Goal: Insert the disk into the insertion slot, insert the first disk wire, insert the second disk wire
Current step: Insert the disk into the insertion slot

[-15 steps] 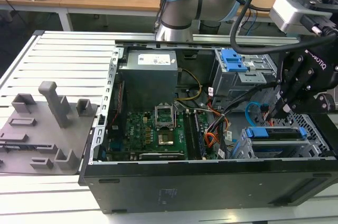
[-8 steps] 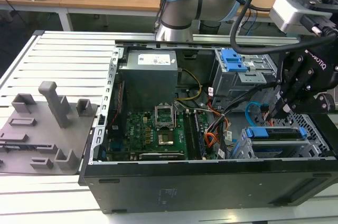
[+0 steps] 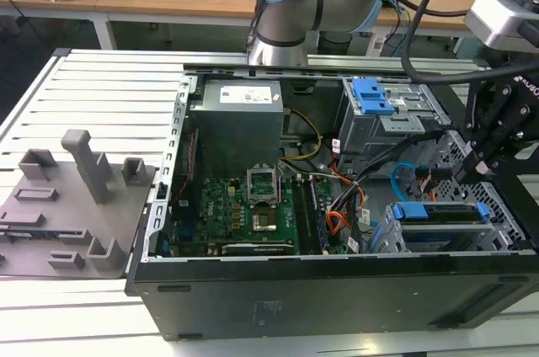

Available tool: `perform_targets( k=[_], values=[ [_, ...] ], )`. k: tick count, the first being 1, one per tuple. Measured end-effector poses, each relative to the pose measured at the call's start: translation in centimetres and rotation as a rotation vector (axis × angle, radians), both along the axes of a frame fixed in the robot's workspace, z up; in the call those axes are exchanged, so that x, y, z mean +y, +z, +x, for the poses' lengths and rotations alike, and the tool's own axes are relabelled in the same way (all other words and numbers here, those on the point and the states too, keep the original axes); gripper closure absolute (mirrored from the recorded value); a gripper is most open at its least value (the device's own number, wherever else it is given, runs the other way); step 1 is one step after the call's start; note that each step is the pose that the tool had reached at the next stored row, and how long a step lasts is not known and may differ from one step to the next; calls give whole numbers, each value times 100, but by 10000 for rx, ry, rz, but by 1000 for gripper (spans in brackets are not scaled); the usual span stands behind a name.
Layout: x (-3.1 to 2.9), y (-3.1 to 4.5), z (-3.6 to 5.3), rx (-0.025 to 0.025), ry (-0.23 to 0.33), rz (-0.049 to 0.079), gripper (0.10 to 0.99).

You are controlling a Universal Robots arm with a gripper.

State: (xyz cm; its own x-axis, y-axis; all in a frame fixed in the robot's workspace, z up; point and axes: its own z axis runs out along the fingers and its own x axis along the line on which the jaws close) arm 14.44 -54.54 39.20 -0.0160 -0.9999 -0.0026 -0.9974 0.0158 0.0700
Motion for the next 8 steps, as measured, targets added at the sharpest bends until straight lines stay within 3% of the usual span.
perform_targets(
  k=[8],
  values=[
    [0, -133, 0, 1, 0, -1, 980]
  ],
)
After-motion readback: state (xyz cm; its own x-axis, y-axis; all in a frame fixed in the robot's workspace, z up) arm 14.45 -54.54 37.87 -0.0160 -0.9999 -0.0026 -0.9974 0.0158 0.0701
